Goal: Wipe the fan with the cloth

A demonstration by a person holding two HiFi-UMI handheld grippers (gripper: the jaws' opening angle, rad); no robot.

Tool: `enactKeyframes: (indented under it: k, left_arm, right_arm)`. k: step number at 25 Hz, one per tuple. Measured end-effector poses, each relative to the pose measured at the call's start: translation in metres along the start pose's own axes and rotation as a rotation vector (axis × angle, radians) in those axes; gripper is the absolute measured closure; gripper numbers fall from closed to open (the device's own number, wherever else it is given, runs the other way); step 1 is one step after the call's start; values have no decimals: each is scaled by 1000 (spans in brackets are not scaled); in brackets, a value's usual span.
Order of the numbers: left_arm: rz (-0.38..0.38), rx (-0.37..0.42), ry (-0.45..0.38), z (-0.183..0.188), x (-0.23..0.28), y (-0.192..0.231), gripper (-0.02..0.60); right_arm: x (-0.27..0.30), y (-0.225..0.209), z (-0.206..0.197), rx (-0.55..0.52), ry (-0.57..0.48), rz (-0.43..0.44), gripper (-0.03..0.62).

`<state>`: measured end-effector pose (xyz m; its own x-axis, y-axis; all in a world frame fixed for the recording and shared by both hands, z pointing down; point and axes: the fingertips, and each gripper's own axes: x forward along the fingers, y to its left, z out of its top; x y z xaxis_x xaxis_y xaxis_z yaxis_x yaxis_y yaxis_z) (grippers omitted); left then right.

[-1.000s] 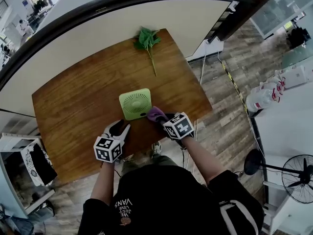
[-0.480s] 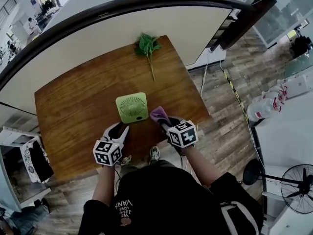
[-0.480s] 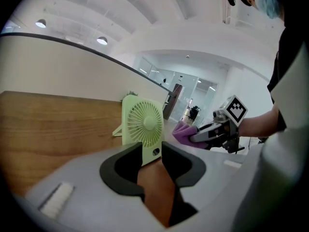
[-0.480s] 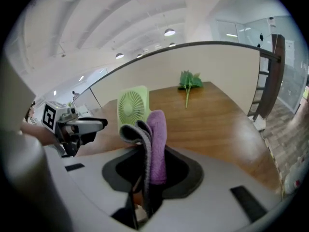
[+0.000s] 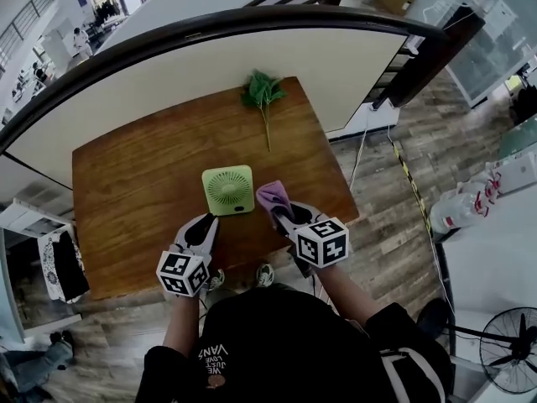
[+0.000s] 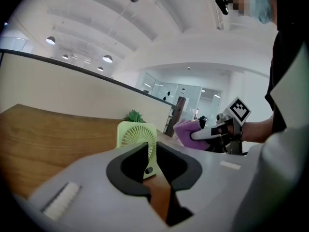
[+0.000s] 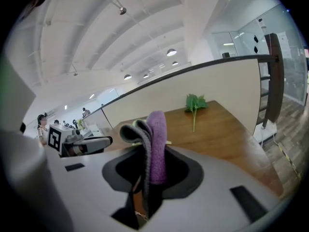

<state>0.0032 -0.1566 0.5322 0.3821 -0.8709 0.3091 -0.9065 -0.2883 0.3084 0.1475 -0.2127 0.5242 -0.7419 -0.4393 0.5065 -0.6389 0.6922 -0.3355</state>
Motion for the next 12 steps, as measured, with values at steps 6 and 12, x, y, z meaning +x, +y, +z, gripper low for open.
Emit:
enactKeyframes:
  k: [6,12]
  left_arm:
    - [39,19,-62,20,-16,-14,561]
    - [55,38,-130,47,-27,-30,569]
  right_arm:
    - [-17,14,24,-6,-73,54,493]
    - [-30,23,40,-28,-113,94,494]
